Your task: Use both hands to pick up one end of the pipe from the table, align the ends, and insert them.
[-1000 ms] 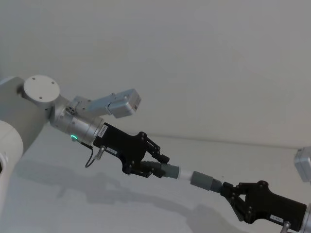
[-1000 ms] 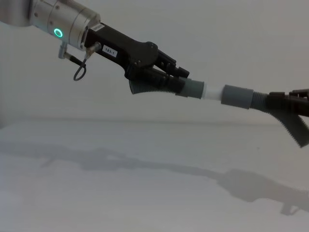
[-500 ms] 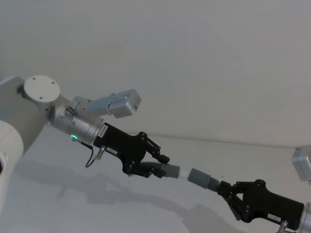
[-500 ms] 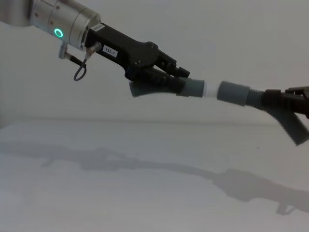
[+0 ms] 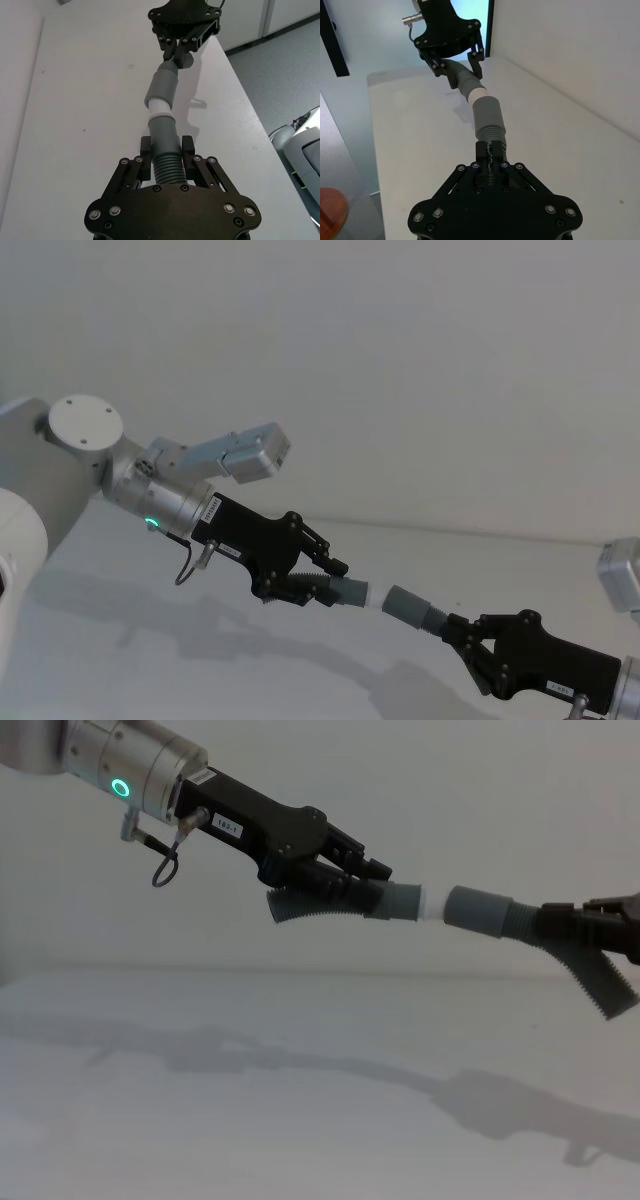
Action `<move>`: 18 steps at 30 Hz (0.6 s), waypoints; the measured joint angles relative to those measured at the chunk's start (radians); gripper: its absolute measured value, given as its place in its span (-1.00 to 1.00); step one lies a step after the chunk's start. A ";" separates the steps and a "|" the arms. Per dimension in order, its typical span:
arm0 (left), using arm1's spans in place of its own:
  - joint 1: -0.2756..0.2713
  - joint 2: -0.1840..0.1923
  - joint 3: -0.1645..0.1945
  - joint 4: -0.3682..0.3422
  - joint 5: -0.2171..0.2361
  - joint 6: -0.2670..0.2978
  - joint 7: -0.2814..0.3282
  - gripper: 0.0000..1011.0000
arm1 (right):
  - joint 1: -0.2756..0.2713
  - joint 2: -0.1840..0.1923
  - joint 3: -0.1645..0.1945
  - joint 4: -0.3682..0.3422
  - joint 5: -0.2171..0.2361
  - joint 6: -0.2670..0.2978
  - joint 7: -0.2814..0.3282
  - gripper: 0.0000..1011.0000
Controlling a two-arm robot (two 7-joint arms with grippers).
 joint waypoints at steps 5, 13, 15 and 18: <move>0.000 0.000 0.000 0.000 0.000 0.000 0.000 -0.35 | 0.003 0.004 -0.006 -0.001 0.003 -0.004 0.007 -0.90; 0.000 0.000 0.000 0.000 0.000 0.000 0.000 -0.35 | 0.006 0.010 -0.014 -0.002 0.003 -0.015 0.015 -0.90; 0.000 0.000 0.000 0.000 0.000 0.000 0.000 -0.35 | 0.007 0.012 -0.015 -0.002 0.003 -0.018 0.017 -0.90; 0.000 0.000 0.000 0.000 0.000 0.000 0.000 -0.35 | 0.007 0.013 -0.017 -0.002 0.003 -0.021 0.018 -0.90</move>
